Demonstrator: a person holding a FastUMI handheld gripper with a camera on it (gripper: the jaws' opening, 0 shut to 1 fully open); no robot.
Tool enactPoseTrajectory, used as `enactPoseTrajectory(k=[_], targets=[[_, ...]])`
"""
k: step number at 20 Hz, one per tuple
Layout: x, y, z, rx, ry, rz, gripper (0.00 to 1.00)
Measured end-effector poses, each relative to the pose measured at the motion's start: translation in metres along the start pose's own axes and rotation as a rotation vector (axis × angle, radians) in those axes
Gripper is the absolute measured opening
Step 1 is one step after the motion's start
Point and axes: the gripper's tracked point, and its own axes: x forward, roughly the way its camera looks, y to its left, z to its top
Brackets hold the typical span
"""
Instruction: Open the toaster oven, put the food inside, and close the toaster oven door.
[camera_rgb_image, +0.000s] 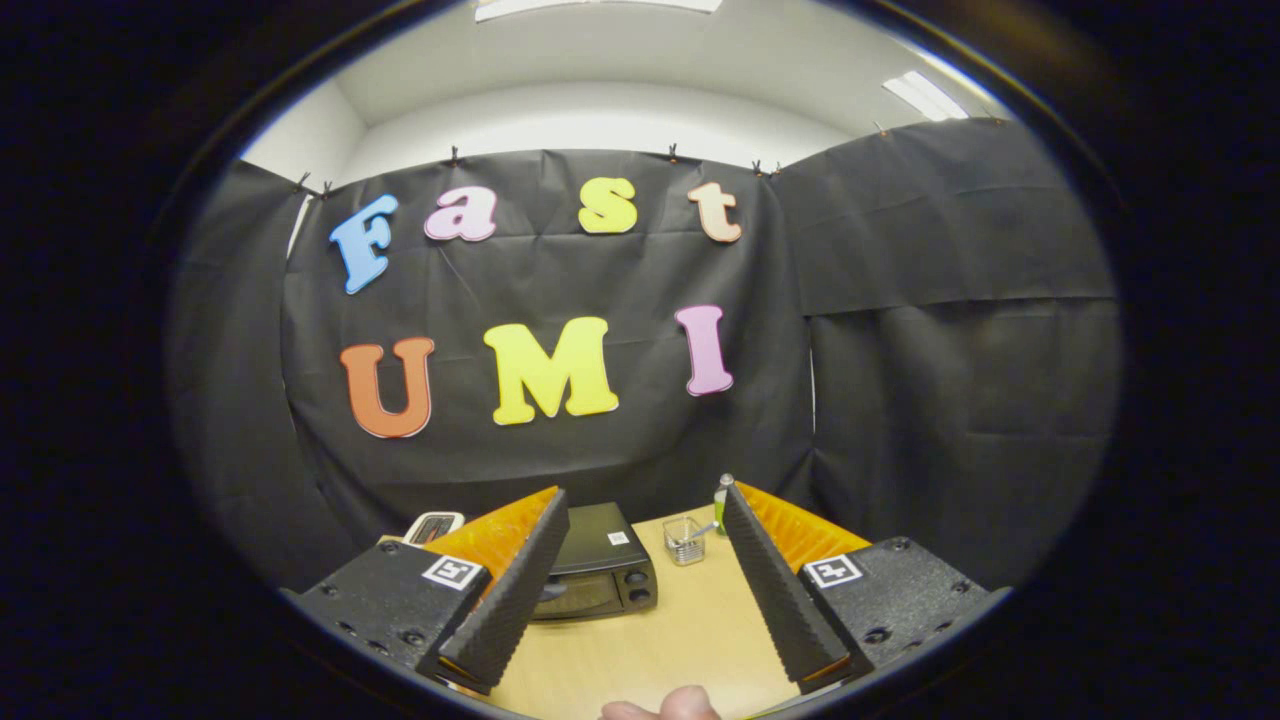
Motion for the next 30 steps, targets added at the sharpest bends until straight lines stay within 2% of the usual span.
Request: enactPoseTrajectory(k=[3, 10, 16, 22, 30], targets=[[-0.002, 0.002, -0.006, -0.023, 0.036, 0.011, 1.0], [-0.005, 0.002, -0.006, -0.052, 0.026, 0.025, 1.0], [0.012, 0.023, -0.025, -0.031, 0.055, 0.095, 1.0], [0.041, 0.053, -0.069, -0.025, 0.156, 0.16, 1.0], [0.11, 0.112, -0.167, -0.084, 0.362, 0.285, 1.0]])
